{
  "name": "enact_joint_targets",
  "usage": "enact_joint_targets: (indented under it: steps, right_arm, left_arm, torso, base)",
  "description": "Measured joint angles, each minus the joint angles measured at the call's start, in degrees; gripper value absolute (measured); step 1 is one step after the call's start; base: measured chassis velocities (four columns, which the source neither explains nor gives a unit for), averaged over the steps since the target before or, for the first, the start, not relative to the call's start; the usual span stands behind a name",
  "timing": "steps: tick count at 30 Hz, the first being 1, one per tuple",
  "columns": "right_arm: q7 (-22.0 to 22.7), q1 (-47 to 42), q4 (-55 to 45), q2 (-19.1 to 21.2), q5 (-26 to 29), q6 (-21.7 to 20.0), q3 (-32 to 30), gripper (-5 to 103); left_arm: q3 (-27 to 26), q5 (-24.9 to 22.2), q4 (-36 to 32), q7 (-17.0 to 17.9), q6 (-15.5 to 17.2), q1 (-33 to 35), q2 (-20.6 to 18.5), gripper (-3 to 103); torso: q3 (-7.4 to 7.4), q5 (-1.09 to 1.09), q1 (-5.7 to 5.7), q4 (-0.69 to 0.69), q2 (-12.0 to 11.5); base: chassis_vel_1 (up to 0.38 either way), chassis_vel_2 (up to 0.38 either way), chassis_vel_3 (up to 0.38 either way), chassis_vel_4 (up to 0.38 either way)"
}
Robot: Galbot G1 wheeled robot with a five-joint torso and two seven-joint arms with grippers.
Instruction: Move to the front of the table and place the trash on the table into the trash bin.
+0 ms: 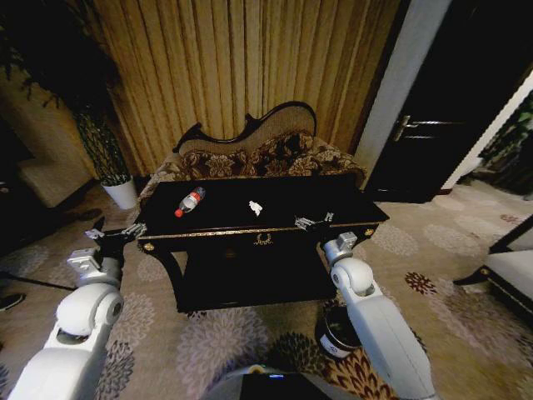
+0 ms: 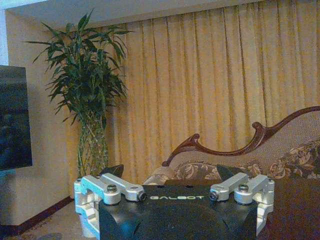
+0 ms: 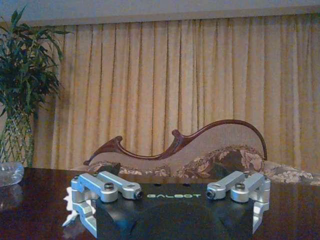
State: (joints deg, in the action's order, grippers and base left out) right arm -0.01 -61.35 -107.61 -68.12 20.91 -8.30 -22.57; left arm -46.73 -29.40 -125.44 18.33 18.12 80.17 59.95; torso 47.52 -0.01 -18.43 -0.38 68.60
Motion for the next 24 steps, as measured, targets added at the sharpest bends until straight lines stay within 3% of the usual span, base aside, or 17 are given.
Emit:
enact_joint_targets:
  steps: [24]
  right_arm:
    - [0.0, -0.2, -0.6, -0.1, -1.0, -0.3, 0.7, 100]
  left_arm:
    - [0.3, 0.0, -0.3, -0.6, -1.3, 0.1, 0.6, 100]
  torso:
    - [0.00, 0.00, 0.00, 0.00, 0.0]
  base:
    - [-0.089, 0.087, 0.089, -0.088]
